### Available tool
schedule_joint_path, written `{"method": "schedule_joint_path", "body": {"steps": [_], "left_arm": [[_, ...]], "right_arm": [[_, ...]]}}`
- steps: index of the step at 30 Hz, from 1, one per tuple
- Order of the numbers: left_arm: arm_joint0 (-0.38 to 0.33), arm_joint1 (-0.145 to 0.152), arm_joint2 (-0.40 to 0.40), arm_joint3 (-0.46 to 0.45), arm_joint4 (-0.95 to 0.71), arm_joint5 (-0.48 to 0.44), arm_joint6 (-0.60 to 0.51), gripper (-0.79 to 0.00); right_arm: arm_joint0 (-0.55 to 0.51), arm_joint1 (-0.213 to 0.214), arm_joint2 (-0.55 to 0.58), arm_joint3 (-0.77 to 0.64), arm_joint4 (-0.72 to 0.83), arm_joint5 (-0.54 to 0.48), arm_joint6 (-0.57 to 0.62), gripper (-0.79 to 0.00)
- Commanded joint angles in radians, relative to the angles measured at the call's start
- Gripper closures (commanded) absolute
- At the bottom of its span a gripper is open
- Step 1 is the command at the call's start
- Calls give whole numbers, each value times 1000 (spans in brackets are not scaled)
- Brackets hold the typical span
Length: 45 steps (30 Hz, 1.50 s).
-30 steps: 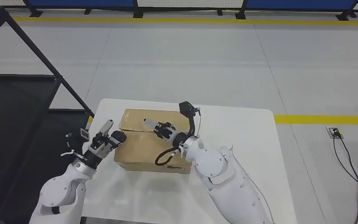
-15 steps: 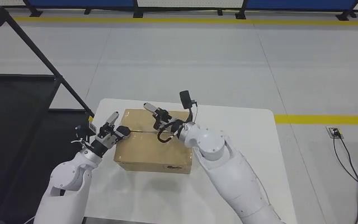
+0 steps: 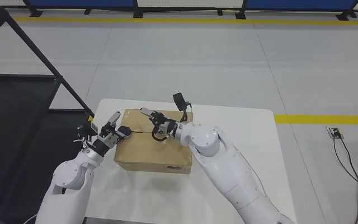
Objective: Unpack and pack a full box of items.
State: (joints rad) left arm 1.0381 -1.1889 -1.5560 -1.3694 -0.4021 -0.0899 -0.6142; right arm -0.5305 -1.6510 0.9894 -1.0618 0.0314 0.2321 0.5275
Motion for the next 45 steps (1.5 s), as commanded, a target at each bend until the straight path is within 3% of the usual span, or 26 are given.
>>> {"method": "schedule_joint_path", "body": {"steps": [1,15,23,24,25,26,27,28,34,45], "left_arm": [[1,1,1,-2,0,-2,2,-785],[20,7,-2,-26,-1,-4,8,-785],[38,8,-13,-36,-20,-14,37,-785],[41,9,-16,-38,-25,-15,41,-785],[45,9,-20,-38,-31,-17,45,-785],[49,9,-23,-37,-36,-18,50,-785],[52,9,-27,-37,-41,-19,57,-785],[56,9,-29,-37,-46,-21,62,-785],[87,10,-55,-44,-79,-37,93,-785],[153,14,-107,-86,-121,-62,123,-785]], "right_arm": [[8,-3,1,25,14,-6,-6,-785],[50,-8,-6,146,34,-57,110,-785],[69,-24,-29,186,40,-70,69,-785],[75,-28,-36,194,41,-66,57,-763],[80,-33,-41,203,49,-64,50,-671],[87,-38,-48,215,53,-60,48,-486],[95,-42,-55,227,56,-59,44,-372],[103,-48,-61,240,61,-59,37,-339],[153,-83,-108,318,80,-51,16,-228],[243,-157,-204,452,68,-33,-5,-169]]}}
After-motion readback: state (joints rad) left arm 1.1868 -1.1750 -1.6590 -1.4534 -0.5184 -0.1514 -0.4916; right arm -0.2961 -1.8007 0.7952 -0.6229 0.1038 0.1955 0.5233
